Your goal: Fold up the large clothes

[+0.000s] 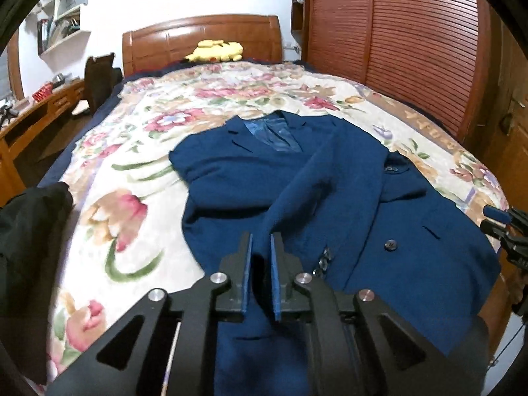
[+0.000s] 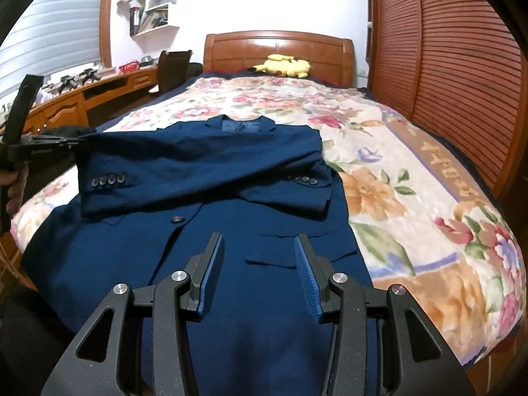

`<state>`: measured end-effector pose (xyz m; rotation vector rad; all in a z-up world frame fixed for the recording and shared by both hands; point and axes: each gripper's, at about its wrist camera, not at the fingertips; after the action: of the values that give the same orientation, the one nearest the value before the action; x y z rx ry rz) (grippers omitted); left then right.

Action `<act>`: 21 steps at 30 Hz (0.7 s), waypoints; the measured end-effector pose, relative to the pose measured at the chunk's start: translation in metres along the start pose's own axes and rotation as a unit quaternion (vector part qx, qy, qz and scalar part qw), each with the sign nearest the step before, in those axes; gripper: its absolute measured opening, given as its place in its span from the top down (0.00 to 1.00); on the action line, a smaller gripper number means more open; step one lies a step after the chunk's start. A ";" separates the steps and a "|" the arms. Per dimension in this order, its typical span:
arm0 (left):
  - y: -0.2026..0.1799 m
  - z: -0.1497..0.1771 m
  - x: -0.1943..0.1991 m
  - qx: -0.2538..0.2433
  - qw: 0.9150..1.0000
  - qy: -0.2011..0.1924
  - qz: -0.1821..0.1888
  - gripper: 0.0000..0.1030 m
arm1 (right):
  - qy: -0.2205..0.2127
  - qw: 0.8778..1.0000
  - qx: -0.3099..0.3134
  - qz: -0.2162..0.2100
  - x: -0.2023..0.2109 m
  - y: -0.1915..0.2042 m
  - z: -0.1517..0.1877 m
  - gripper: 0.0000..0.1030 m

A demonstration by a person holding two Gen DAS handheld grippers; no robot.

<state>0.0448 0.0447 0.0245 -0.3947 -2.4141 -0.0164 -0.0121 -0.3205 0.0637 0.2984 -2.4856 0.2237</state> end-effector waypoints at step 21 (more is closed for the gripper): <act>0.004 0.089 0.058 0.017 0.998 -0.053 -0.011 0.49 | 0.016 1.000 -0.004 0.020 -0.002 -0.026 0.016 0.43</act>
<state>-0.0522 0.0743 -0.0077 -0.3622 -2.5201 0.0383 -0.0130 -0.3486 0.0519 0.2401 -2.4614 0.2338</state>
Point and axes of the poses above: each gripper's, at about its wrist camera, not at the fingertips, and x roughly against the way its jaws point, y to its left, z to its underside, and after that the axes turned 6 degrees about z, right-handed
